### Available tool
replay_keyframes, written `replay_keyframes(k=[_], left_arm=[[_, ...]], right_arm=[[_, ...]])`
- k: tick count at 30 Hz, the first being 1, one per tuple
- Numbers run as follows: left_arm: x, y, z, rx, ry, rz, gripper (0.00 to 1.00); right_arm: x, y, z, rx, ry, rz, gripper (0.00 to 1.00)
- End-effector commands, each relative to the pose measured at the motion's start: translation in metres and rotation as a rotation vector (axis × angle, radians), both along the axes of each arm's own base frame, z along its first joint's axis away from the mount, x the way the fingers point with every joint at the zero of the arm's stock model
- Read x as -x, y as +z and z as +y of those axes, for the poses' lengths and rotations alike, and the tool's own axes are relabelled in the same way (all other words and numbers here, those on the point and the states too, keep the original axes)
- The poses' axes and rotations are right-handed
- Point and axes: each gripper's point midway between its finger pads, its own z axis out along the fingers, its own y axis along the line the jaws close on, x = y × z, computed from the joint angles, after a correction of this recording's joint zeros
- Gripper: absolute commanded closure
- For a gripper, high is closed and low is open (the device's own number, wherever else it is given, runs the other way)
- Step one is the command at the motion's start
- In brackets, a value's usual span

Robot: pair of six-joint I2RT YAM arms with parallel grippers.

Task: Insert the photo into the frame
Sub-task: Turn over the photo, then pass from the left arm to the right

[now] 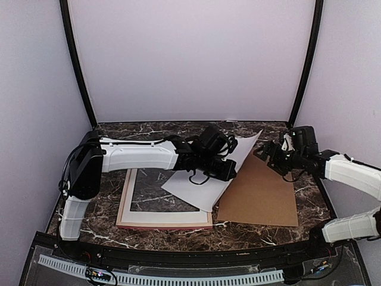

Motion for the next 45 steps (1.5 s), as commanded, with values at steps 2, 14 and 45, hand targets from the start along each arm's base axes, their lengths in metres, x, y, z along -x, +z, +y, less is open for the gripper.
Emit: replay_keyframes(k=[2, 14, 45], left_arm=[[0.01, -0.003, -0.017, 0.066, -0.003, 0.028, 1.0], [0.014, -0.016, -0.03, 0.068, -0.023, 0.045, 1.0], [0.034, 0.007, -0.001, 0.08, -0.172, -0.018, 0.43]], right_arm=[[-0.011, 0.004, 0.016, -0.069, 0.021, -0.024, 0.09], [-0.013, -0.041, 0.046, -0.052, 0.089, 0.064, 0.22], [-0.021, -0.075, 0.037, 0.195, 0.18, 0.062, 1.0]])
